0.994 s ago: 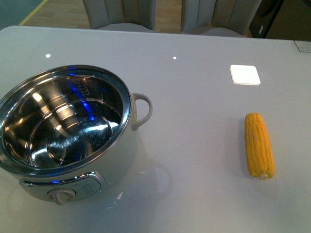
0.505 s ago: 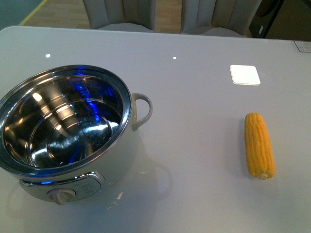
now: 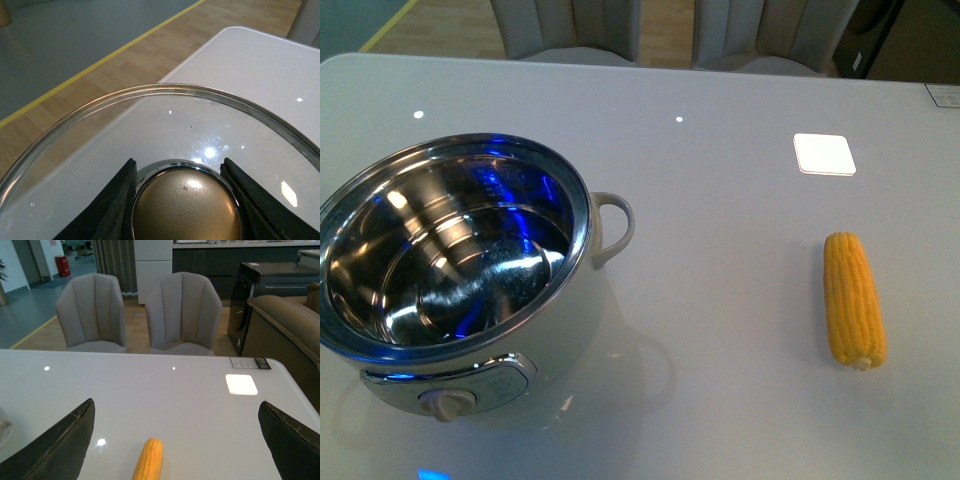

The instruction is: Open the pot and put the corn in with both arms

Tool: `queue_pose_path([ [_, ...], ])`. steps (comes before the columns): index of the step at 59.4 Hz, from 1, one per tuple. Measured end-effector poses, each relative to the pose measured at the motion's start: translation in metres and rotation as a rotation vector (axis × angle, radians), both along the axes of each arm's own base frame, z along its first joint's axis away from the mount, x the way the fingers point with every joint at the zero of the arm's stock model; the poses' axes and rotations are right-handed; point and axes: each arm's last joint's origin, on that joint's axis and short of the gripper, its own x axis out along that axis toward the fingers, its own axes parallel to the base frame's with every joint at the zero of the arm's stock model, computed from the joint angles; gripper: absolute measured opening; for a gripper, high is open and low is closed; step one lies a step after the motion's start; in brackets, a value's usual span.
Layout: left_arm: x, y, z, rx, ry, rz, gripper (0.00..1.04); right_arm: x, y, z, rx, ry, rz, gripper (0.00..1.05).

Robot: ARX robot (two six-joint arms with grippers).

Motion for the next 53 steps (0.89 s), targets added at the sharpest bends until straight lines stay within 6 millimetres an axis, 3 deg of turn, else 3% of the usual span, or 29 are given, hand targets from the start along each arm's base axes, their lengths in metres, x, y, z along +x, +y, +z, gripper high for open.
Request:
queue_pose_path([
  [31,0.010,-0.007,-0.050,0.000,0.058,-0.028,0.44,0.000,0.000,0.000,0.000,0.000,0.000,0.96],
  [53,0.016,-0.003,-0.072,-0.023,0.091,-0.011,0.44,0.000,0.000,0.000,0.000,0.000,0.000,0.96],
])
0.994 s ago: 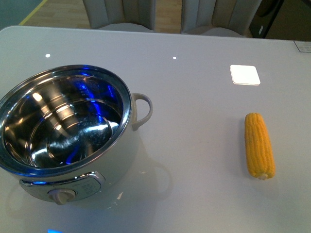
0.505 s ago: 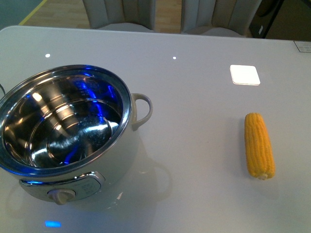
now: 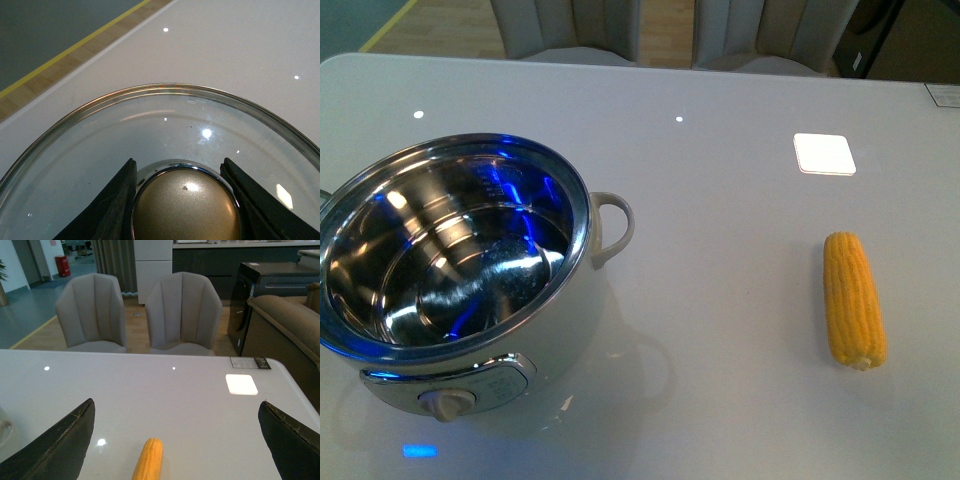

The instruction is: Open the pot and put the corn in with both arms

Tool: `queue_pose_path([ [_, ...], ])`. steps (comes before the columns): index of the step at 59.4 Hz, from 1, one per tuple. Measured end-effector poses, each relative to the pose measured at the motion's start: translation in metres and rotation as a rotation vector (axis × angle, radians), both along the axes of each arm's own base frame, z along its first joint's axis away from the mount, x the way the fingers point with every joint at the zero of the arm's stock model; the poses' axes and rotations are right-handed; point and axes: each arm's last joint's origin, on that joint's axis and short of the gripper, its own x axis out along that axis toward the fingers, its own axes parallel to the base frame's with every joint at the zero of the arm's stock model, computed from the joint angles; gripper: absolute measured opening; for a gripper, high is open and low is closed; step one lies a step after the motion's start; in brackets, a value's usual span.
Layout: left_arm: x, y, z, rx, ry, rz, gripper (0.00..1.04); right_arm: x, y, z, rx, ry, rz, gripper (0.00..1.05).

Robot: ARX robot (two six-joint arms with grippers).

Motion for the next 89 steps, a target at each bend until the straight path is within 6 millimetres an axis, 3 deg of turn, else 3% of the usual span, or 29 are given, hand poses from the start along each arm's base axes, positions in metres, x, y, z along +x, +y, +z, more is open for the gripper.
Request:
queue_pose_path([
  [12,-0.003,0.005,-0.012,0.006,-0.008,0.013,0.44,0.000,0.000,0.000,0.000,0.000,0.000,0.96],
  [27,-0.004,0.006,-0.015,0.012,-0.025,0.018,0.45,0.000,0.000,0.000,0.000,0.000,0.000,0.96],
  [44,-0.009,0.003,-0.007,0.036,-0.022,0.029,0.92,0.000,0.000,0.000,0.000,0.000,0.001,0.96],
  [48,-0.009,0.003,0.002,0.046,-0.039,0.030,1.00,0.000,0.000,0.000,0.000,0.000,0.000,0.96],
  [69,-0.023,0.009,0.080,0.077,-0.159,0.017,0.98,0.000,0.000,0.000,0.000,0.000,0.000,0.96],
  [77,-0.040,0.010,0.121,0.066,-0.202,-0.014,0.98,0.000,0.000,0.000,0.000,0.000,0.000,0.96],
  [89,-0.081,-0.016,0.168,-0.018,-0.241,-0.110,0.98,0.000,0.000,0.000,0.000,0.000,0.000,0.96],
])
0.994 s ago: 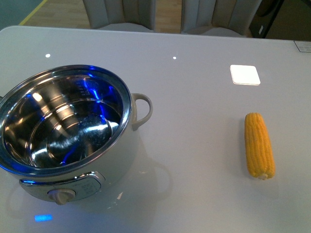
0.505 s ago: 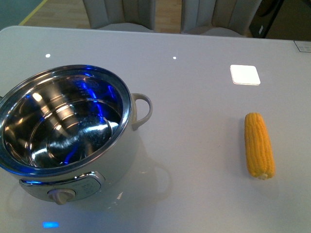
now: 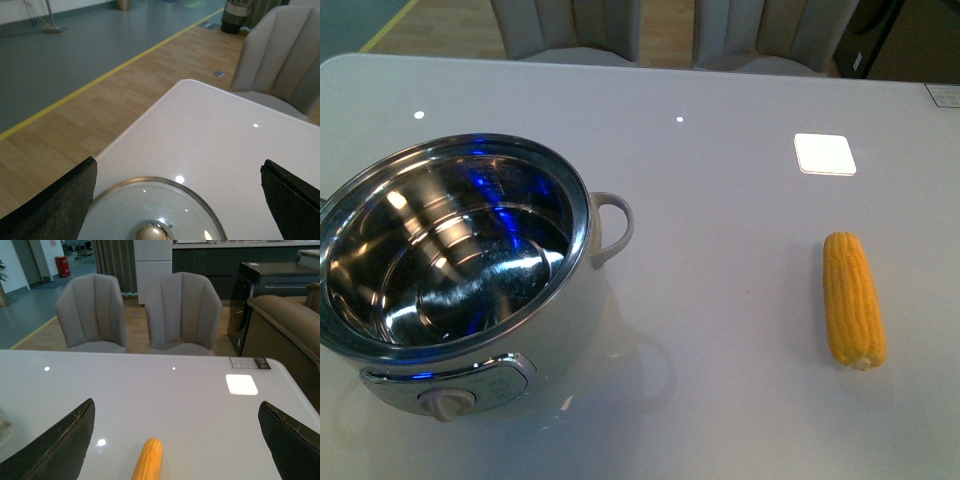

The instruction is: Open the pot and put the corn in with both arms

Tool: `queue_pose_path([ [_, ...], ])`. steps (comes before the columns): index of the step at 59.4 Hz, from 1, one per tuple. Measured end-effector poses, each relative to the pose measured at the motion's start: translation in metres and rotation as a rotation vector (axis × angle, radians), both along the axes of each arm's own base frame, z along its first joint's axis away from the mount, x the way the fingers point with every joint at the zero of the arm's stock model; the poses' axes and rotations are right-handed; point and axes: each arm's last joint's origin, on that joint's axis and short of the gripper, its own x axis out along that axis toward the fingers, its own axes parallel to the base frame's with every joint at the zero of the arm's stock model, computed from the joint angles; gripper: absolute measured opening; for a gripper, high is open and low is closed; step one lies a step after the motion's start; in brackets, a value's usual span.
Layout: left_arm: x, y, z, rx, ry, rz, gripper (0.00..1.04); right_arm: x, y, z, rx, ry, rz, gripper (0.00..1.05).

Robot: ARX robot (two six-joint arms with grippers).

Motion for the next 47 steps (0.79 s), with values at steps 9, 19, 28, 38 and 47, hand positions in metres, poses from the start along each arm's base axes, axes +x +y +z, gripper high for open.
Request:
queue_pose_path([
  [9,-0.031,-0.022,0.026,-0.047,-0.010,-0.048,0.98,0.000,0.000,0.000,0.000,0.000,0.000,0.96],
  [19,-0.063,-0.044,0.046,-0.012,-0.053,-0.085,0.98,0.000,0.000,0.000,0.000,0.000,0.000,0.96],
  [28,-0.086,-0.059,0.052,0.027,-0.081,-0.111,0.98,0.000,0.000,0.000,0.000,0.000,0.000,0.96],
  [38,-0.101,-0.067,0.053,0.015,-0.068,-0.128,0.98,0.000,0.000,0.000,0.000,0.000,0.000,0.96],
  [47,-0.119,-0.081,0.050,-0.036,-0.035,-0.159,0.98,0.000,0.000,0.000,0.000,0.000,0.000,0.96],
])
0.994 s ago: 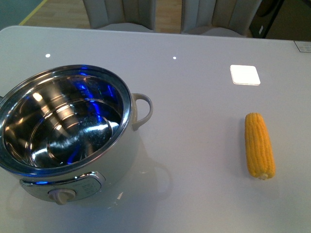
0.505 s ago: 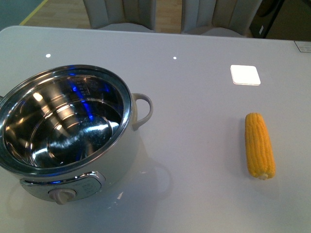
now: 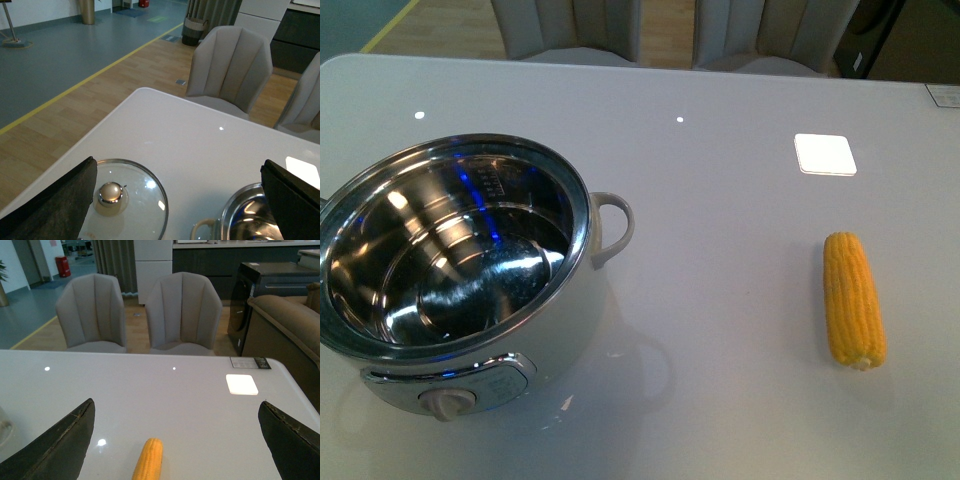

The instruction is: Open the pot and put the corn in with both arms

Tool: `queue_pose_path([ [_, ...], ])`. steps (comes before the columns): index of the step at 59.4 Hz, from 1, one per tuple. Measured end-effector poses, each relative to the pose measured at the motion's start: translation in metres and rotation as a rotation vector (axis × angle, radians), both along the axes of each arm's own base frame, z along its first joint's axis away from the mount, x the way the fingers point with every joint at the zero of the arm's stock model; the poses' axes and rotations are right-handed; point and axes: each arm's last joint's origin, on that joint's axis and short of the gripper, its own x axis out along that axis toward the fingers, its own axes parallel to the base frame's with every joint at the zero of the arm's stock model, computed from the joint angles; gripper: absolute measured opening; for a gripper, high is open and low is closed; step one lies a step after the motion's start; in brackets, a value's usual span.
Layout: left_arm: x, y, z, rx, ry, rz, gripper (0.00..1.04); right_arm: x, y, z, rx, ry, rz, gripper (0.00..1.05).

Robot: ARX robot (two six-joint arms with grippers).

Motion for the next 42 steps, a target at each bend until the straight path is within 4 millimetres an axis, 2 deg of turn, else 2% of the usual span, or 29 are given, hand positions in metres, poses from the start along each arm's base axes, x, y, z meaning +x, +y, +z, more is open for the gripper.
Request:
queue_pose_path([
  [4,-0.015,-0.011,-0.006,-0.035,0.025,-0.017,0.98,0.000,0.000,0.000,0.000,0.000,0.000,0.96],
  [8,-0.021,-0.014,-0.008,-0.047,0.035,-0.024,0.98,0.000,0.000,0.000,0.000,0.000,0.000,0.96],
  [30,-0.022,-0.016,-0.007,-0.050,0.026,-0.026,0.98,0.000,0.000,0.000,0.000,0.000,0.000,0.96],
  [35,-0.023,-0.022,-0.008,0.085,-0.102,-0.153,0.80,0.000,0.000,0.000,0.000,0.000,0.000,0.96],
  [42,-0.026,-0.031,-0.002,0.149,-0.146,-0.170,0.58,0.000,0.000,0.000,0.000,0.000,0.000,0.96],
])
